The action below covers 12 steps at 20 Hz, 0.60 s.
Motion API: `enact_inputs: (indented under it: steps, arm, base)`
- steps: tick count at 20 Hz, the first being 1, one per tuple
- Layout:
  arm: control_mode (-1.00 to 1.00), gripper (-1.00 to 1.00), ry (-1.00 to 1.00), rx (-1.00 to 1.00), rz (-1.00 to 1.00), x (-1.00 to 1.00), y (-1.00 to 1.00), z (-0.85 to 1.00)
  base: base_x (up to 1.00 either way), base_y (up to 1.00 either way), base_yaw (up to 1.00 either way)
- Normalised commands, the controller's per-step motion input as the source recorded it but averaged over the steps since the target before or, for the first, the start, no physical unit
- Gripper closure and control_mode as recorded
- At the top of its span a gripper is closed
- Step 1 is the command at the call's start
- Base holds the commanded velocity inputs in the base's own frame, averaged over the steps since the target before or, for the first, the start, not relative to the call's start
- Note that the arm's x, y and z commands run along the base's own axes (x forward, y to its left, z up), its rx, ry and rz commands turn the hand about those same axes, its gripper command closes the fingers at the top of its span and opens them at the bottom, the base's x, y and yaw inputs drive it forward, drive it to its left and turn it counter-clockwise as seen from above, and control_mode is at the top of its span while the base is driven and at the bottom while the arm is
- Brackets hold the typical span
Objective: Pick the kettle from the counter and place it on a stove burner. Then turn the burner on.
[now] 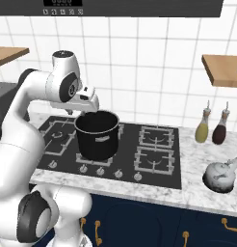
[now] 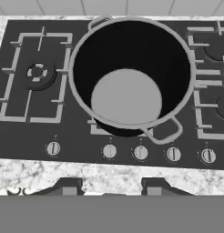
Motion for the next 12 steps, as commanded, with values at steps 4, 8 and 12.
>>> enact_inputs:
  steps: [4,8,12]
  arm:
    - [-1.00,-1.00,0.00,0.03,-0.08,-0.38,-0.32,-0.01]
    - [-1.00,-1.00,-0.05,0.14,-0.28,-1.00,-1.00,0.00]
    - [-1.00,-1.00,-0.04,0.12,-0.28,-1.00,-1.00,0.00]
  base:
    - [0.00,0.00,0.00]
    - [0.00,0.00,0.00]
    - [0.00,0.00,0.00]
